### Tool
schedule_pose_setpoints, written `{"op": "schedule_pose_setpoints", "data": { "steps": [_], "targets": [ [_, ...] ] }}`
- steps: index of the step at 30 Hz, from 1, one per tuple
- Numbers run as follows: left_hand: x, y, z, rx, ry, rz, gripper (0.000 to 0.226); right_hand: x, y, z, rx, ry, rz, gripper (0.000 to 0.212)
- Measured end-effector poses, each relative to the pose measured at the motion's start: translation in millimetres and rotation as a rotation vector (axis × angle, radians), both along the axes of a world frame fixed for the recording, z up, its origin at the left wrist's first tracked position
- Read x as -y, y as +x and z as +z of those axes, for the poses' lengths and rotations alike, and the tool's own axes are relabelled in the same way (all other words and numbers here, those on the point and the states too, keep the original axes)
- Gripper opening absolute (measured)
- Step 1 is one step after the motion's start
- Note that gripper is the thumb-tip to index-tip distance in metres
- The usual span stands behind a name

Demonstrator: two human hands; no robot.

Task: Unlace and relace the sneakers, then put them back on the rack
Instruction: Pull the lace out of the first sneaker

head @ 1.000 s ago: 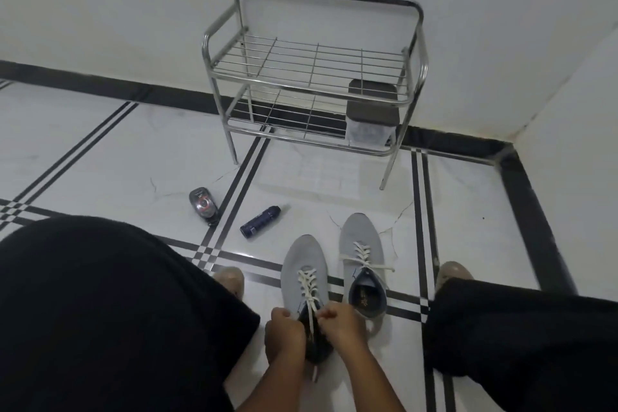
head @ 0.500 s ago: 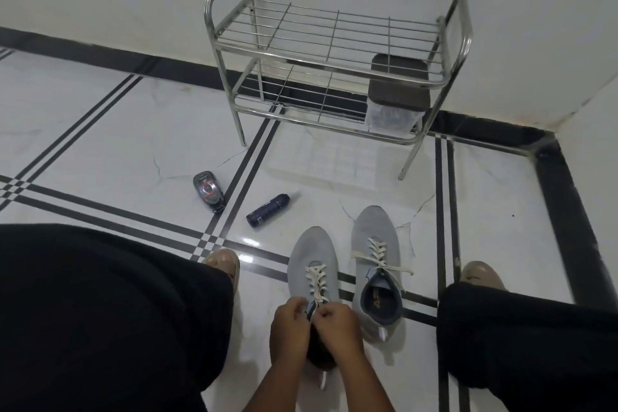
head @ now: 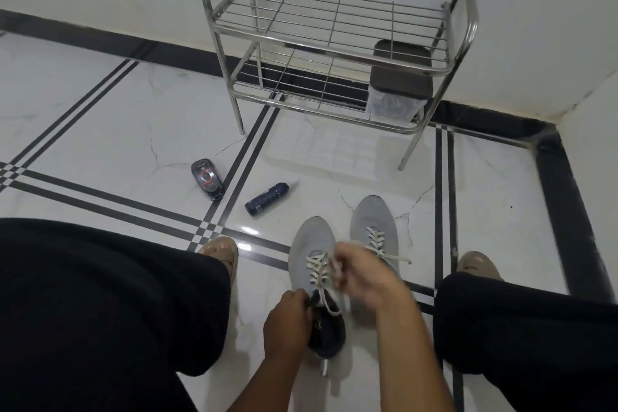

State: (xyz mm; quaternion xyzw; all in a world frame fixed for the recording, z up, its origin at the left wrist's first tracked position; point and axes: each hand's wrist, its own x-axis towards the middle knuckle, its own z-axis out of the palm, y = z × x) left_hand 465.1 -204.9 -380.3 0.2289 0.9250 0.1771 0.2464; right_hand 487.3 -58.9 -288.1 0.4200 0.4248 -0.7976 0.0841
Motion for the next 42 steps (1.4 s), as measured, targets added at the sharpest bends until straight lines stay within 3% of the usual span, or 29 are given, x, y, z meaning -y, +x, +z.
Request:
{"op": "schedule_pose_setpoints", "data": {
  "steps": [3, 5, 8, 10, 12, 14, 17, 19, 21, 22, 25, 27, 28, 30, 32, 33, 37, 39, 42],
  "targets": [
    [4, 0, 5, -0.040, -0.008, -0.010, 0.018, -20, -13, 35, -0.232, -0.085, -0.211, 0.022],
    [7, -2, 6, -0.031, -0.004, 0.012, 0.018, -26, -14, 27, -0.123, 0.166, -0.164, 0.013],
    [5, -5, 5, 0.049, 0.075, 0.027, 0.023, -18, 0, -16, 0.369, 0.839, 0.542, 0.018],
    [-1, -9, 6, 0.092, 0.130, 0.035, 0.018, 1, 16, -47, 0.440, 0.802, 0.665, 0.014],
    [-8, -15, 7, 0.127, 0.145, 0.061, 0.009, 25, 25, -67, 0.355, 0.654, 0.535, 0.013],
    [-11, -21, 5, 0.184, 0.146, 0.099, 0.004, 43, 28, -77, 0.312, 0.690, 0.417, 0.017],
    [-8, -22, 0, 0.246, 0.160, 0.139, 0.023, 51, 25, -77, 0.320, 0.737, 0.289, 0.022],
    [-7, -20, 2, 0.293, 0.215, 0.261, 0.018, 49, 22, -77, 0.315, 0.751, 0.235, 0.020],
    [-7, -23, 8, 0.335, 0.310, 0.525, 0.003, 44, 21, -71, 0.286, 0.598, 0.002, 0.007],
    [-8, -27, 8, 0.374, 0.358, 0.720, 0.009, 40, 19, -68, 0.257, 0.516, -0.149, 0.001],
    [-2, -42, -2, 0.535, 0.559, 1.320, 0.031, 17, 15, -49, 0.172, 0.378, -0.601, 0.017],
    [9, -49, -22, 0.661, 0.577, 1.517, 0.056, -2, 15, -36, 0.111, 0.195, -0.832, 0.030],
    [12, -51, -23, 0.721, 0.577, 1.530, 0.063, -11, 17, -33, 0.129, 0.174, -0.852, 0.037],
    [11, -50, -8, 0.697, 0.498, 1.560, 0.062, -18, 23, -30, 0.381, 0.418, -0.562, 0.041],
    [3, -44, 6, 0.644, 0.373, 1.511, 0.059, -11, 28, -37, 0.676, 0.812, -0.157, 0.032],
    [-3, -39, 10, 0.606, 0.271, 1.390, 0.059, -4, 29, -42, 0.714, 0.878, -0.003, 0.028],
    [-11, -16, 25, 0.386, -0.053, 0.593, 0.051, 39, 29, -62, 0.547, 0.715, 0.533, 0.023],
    [-8, -13, 17, 0.236, -0.177, 0.325, 0.034, 59, 34, -76, 0.513, 0.861, 0.597, 0.027],
    [-1, -12, 14, 0.080, -0.224, 0.247, 0.018, 70, 40, -86, 0.523, 0.928, 0.350, 0.021]
  ]
}}
